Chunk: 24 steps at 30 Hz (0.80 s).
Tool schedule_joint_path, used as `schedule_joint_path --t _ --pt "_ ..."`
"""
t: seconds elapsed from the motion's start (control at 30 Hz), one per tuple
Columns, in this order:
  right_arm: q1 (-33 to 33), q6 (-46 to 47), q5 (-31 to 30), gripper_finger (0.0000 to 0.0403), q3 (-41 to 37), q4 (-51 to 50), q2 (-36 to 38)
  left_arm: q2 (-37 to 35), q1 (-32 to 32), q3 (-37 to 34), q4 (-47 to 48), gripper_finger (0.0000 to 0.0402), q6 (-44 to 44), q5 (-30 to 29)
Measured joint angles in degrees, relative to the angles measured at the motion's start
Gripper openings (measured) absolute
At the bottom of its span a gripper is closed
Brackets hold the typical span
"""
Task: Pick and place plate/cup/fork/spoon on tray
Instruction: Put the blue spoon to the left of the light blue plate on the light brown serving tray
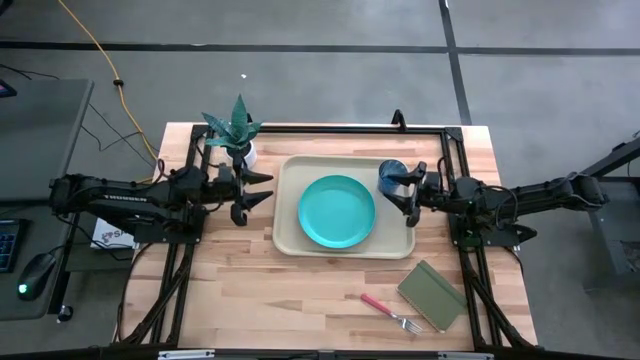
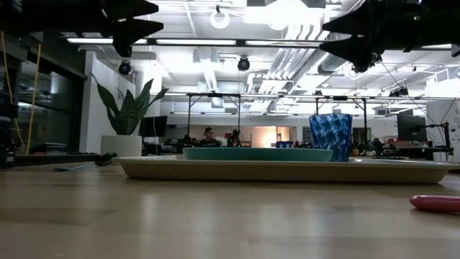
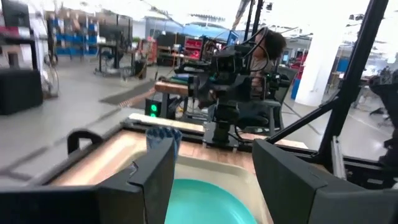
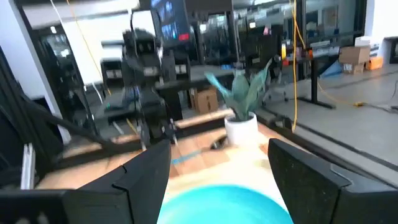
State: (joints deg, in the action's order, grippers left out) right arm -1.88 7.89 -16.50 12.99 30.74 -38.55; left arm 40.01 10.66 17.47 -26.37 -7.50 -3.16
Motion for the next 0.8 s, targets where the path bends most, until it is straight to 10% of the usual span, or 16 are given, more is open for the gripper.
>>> schedule_joint_path --t 0.27,0.53,0.8 --pt "0.3 -0.8 0.3 0.0261 0.1 4.7 0.0 0.0 0.0 0.8 4.9 0.0195 -4.2 -4.8" --pt "0.3 -0.4 0.4 0.0261 0.1 4.4 -0.9 8.5 -0.7 13.8 49.8 0.0195 -22.6 -34.6" --pt "0.3 -0.2 0.4 0.0261 0.1 3.8 -1.2 24.7 3.9 16.8 67.3 0.0195 -38.7 -36.4"
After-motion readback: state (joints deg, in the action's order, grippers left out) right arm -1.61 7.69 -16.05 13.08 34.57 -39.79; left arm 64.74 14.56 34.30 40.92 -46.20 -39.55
